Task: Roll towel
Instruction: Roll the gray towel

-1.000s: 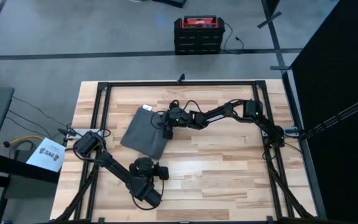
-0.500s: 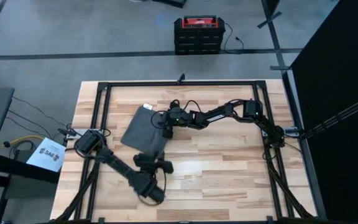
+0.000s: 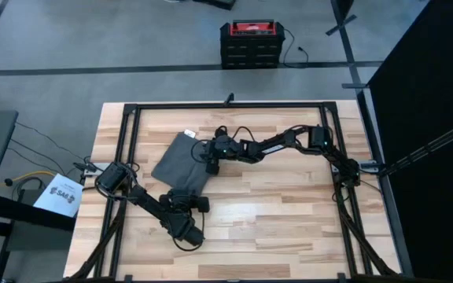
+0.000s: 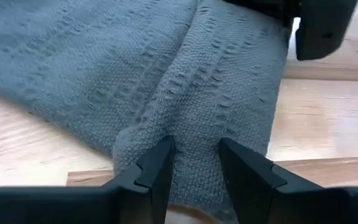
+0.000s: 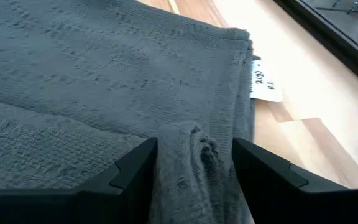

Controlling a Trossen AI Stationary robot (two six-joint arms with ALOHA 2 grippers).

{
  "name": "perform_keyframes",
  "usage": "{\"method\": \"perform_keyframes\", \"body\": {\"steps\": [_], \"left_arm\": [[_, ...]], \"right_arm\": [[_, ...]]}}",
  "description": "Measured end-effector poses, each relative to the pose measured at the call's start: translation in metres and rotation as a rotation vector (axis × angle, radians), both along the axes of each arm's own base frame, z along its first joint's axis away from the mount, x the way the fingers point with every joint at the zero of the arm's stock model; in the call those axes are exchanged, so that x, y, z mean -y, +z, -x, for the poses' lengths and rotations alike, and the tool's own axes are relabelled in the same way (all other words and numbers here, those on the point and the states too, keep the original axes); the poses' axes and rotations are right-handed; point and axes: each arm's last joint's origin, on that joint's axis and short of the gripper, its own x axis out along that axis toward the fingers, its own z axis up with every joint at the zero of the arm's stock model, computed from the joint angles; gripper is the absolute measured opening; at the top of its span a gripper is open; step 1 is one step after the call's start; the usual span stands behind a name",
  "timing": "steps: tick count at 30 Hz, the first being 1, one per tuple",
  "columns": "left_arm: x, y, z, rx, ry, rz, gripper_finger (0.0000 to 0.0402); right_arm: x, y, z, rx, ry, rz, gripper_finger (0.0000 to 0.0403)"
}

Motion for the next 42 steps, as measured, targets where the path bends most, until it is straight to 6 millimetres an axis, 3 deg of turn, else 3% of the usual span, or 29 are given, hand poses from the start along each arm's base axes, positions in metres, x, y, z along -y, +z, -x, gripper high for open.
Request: {"method": "perform_keyframes", "body": {"steps": [13,25,42], "left_arm": [[0.0,-0.007,0.005,0.019,-0.011,0.004,0.0122],[0.001,-0.008,0.005,0.02,-0.013,0.003,0.0122],[0.002,-0.008,0.005,0.031,-0.023,-0.01,0.0122]], "right_arm": [[0.008,0.013,0.004,-0.03,-0.079,0.084,0.0193],[0.017,0.011,0.009,-0.089,-0.127,0.089,0.0192],[0.017,0.051,0.026,-0.214,-0.226,0.166,0.0185]]}}
